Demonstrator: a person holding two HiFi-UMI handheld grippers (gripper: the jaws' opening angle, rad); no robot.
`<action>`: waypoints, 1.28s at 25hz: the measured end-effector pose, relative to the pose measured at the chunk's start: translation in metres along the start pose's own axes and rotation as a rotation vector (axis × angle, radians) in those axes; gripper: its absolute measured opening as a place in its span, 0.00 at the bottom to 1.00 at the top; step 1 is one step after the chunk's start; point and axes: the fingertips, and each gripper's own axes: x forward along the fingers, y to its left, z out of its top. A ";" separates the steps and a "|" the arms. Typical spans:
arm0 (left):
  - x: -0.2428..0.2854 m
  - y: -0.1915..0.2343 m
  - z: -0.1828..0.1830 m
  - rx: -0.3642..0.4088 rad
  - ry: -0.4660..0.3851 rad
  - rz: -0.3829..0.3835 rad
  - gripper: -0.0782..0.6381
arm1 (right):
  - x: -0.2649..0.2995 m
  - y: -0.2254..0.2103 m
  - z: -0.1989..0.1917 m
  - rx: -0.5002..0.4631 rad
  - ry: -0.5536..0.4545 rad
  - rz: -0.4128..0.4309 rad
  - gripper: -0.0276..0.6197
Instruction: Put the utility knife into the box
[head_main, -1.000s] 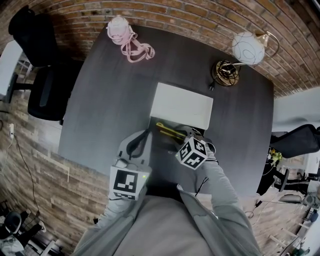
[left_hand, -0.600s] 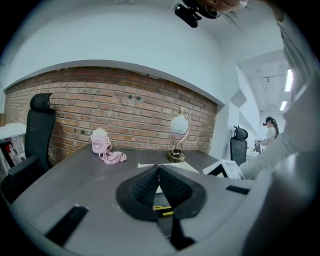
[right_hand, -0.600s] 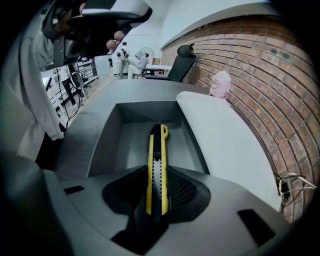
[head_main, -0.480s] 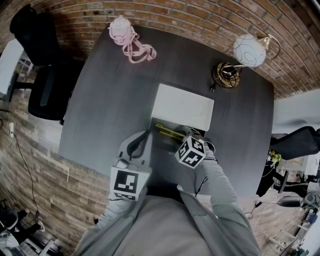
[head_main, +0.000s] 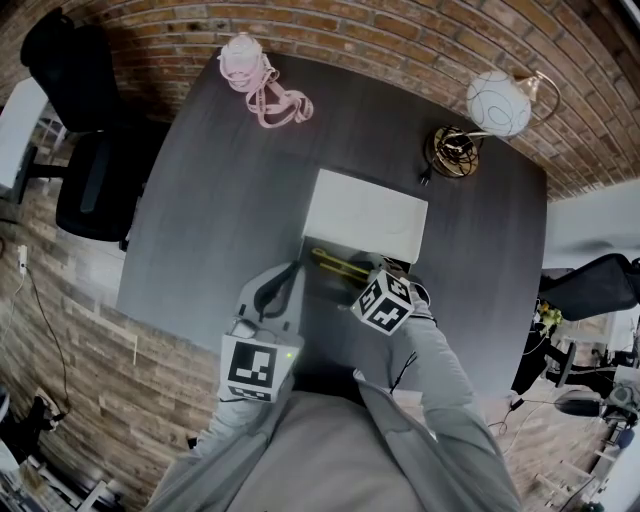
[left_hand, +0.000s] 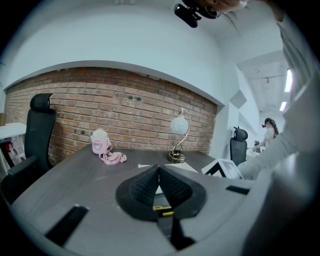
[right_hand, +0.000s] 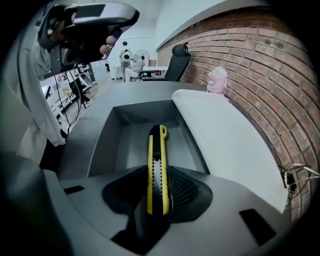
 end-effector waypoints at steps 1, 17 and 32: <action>0.000 0.000 0.000 0.009 -0.001 -0.002 0.14 | 0.000 0.000 0.000 0.001 0.000 0.000 0.24; -0.003 0.000 0.012 0.015 -0.028 -0.008 0.14 | -0.022 -0.005 0.012 0.057 -0.078 -0.047 0.24; -0.015 -0.016 0.041 0.071 -0.088 -0.037 0.14 | -0.109 -0.022 0.044 0.204 -0.323 -0.217 0.24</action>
